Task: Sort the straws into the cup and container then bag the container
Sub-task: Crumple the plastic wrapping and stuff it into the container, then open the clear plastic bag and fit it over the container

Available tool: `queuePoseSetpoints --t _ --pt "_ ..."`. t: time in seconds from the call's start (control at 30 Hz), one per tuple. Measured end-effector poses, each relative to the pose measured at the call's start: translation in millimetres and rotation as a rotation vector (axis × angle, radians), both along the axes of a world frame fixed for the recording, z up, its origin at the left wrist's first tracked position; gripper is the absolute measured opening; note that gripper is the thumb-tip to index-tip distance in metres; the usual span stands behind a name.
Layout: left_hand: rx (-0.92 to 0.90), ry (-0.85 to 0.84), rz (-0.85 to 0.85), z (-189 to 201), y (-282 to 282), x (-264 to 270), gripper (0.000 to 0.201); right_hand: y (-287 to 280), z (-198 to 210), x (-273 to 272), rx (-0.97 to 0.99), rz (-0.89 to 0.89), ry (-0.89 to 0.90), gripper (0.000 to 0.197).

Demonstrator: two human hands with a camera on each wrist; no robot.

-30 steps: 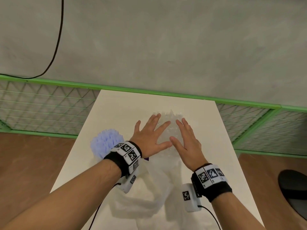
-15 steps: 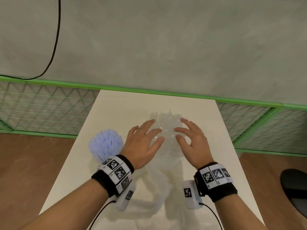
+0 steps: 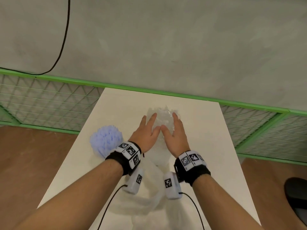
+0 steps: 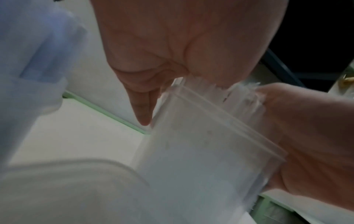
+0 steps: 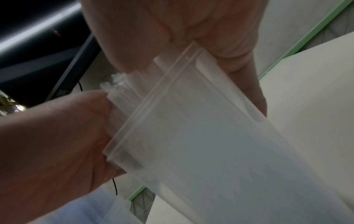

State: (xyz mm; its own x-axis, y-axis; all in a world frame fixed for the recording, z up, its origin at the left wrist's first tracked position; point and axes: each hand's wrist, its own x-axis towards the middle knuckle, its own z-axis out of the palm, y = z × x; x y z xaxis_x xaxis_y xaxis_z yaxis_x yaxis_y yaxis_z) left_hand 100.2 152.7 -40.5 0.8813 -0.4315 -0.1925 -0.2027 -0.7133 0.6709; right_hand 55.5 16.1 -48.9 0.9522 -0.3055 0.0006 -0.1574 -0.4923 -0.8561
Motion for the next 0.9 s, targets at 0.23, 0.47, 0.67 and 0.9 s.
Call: queuePoseSetpoints --t 0.23,0.47,0.67,0.9 --pt "-0.062 -0.077 0.068 12.0 25.4 -17.6 0.065 -19.4 6.1 -8.7 0.211 0.034 -0.065 0.063" --pt "0.126 -0.366 0.08 -6.7 105.4 -109.1 0.022 -31.0 -29.6 -96.1 0.223 -0.119 0.194 0.008" --pt "0.104 -0.057 0.271 -47.0 132.3 -127.4 0.015 5.3 -43.2 -126.9 0.462 0.119 0.515 0.017" --pt "-0.06 0.08 0.245 -29.3 140.9 -113.9 0.03 33.3 -18.1 -126.8 -0.082 0.037 0.306 0.016"
